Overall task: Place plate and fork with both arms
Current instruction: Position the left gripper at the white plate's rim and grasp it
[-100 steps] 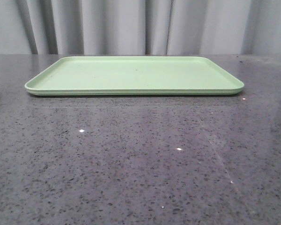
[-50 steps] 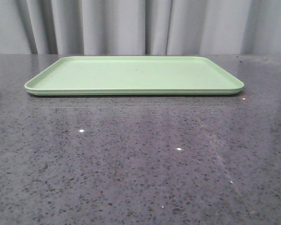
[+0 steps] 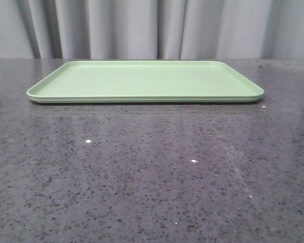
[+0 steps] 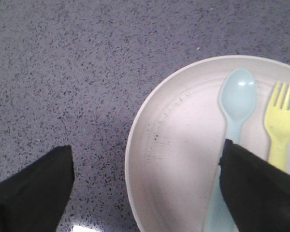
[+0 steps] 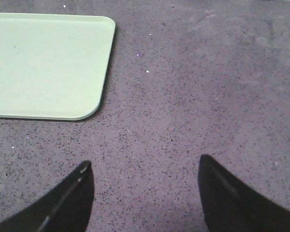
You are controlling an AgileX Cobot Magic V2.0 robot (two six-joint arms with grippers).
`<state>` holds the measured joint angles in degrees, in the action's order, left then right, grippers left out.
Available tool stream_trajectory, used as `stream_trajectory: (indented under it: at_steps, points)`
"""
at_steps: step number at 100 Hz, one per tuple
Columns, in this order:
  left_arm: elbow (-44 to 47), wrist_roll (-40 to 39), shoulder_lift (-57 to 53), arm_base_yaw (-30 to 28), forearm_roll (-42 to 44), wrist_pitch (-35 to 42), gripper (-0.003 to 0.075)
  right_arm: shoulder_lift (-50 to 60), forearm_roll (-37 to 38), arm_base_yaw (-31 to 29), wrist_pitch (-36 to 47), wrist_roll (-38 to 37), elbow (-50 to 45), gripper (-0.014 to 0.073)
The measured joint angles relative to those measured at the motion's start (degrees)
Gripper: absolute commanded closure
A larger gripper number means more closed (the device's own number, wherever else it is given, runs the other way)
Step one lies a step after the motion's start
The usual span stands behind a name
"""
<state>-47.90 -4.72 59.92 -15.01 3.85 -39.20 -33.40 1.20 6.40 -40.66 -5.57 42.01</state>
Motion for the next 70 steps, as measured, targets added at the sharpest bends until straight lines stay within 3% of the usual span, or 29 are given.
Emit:
stream_trajectory:
  at_steps: [23,70]
  points:
    - [0.0,2.5,5.2,-3.6,-3.9,0.2,0.0125,0.0,0.0,0.0,0.2,0.0,0.0,0.012]
    - [-0.1,3.4,14.3,-4.0,-5.3,1.0,0.0125,0.0,0.0,0.0,0.5,0.0,0.0,0.012]
